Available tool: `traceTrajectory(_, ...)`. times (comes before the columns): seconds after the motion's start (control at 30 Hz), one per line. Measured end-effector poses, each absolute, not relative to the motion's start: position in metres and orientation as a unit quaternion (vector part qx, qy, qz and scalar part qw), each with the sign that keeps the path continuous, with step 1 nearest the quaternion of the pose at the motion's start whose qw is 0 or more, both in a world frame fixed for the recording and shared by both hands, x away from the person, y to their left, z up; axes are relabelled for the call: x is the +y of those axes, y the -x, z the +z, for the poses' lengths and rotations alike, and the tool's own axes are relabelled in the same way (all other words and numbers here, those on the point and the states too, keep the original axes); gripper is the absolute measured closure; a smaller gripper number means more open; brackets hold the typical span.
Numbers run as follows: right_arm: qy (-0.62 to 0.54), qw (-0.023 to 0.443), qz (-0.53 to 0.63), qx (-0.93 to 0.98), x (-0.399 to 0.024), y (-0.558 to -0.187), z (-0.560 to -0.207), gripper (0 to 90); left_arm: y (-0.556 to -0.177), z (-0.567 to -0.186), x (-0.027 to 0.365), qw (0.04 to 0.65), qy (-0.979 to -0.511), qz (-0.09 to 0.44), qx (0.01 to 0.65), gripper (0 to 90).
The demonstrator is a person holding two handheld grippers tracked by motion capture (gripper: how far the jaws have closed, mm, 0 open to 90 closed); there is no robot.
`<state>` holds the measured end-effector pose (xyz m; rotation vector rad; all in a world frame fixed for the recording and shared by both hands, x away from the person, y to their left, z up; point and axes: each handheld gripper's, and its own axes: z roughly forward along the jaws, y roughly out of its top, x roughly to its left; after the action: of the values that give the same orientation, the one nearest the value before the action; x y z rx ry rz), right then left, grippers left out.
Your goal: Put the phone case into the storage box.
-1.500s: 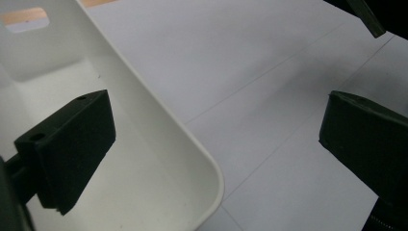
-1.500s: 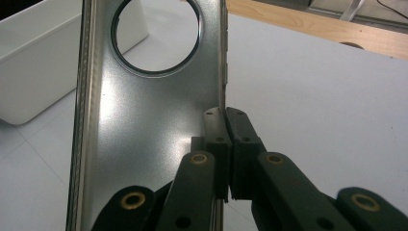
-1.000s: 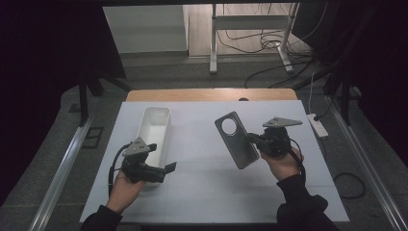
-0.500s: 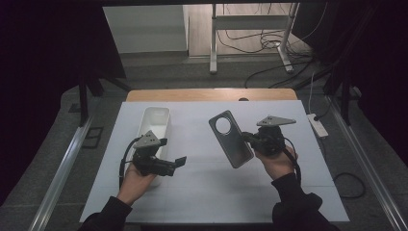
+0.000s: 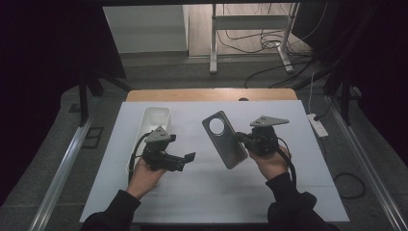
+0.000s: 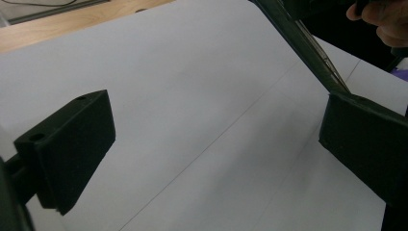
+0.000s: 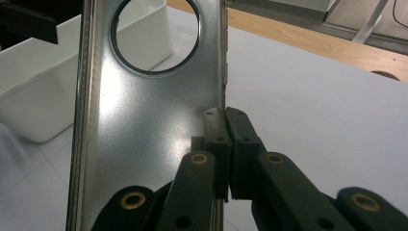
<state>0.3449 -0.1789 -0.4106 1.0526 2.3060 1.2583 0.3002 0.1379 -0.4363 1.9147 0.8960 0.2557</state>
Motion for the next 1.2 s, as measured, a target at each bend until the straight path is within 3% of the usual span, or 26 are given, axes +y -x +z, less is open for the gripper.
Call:
traceTrajectory(0.93, -0.35, 0.146, 0.444, 0.812, -0.153, -0.342, -0.415, 88.4, -0.317, -0.435, 0.099, 0.484, -0.804, 0.076, 0.337, 0.0)
traceTrajectory(1.2, -0.347, 0.145, 0.443, 0.814, -0.149, -0.341, -0.416, 88.4, -0.319, -0.437, 0.093, 0.481, -0.804, 0.072, 0.341, 3.9)
